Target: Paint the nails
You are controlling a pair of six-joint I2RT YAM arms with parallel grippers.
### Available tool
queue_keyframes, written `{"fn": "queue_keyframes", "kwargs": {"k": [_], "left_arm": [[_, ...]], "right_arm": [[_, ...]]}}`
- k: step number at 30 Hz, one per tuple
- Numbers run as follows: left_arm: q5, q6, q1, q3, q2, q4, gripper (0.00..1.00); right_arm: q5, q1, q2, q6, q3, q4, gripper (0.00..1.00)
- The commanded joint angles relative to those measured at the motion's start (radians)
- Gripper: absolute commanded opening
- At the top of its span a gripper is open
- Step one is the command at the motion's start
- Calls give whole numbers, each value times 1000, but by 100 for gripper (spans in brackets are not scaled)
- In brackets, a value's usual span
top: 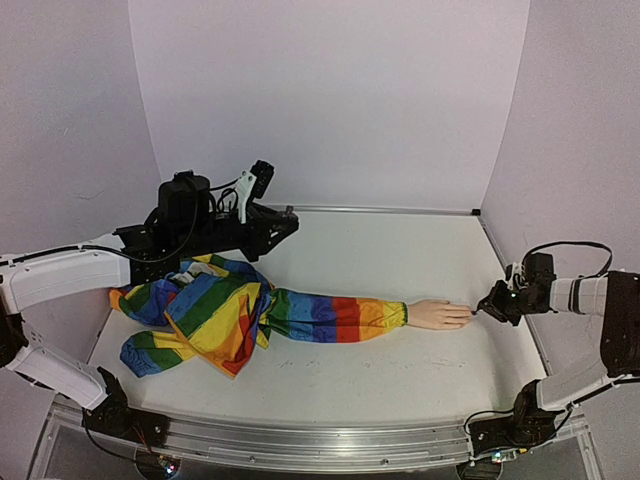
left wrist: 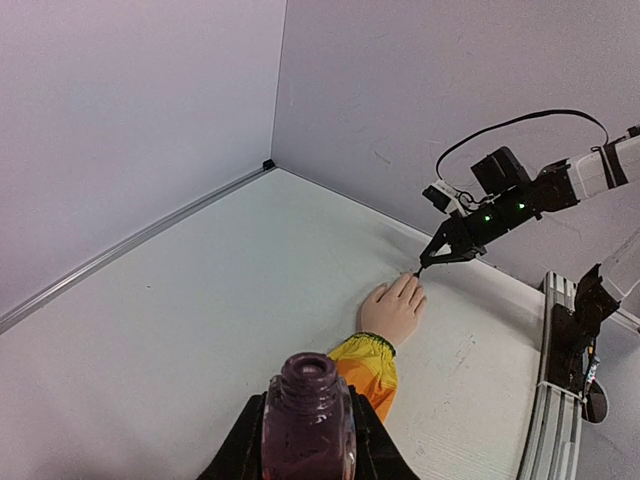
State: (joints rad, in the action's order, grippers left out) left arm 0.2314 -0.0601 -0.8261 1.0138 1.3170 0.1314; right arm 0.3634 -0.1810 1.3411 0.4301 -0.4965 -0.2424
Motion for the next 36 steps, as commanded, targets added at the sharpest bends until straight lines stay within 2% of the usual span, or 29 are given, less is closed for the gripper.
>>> {"fn": "queue_keyframes", "kwargs": {"k": [1, 36], "left_arm": [[-15, -1, -5, 30, -34, 31, 0], [-18, 5, -5, 38, -26, 22, 0]], "right_arm": [[9, -5, 4, -15, -3, -5, 0], [-85, -6, 18, 2, -11, 0, 0]]}}
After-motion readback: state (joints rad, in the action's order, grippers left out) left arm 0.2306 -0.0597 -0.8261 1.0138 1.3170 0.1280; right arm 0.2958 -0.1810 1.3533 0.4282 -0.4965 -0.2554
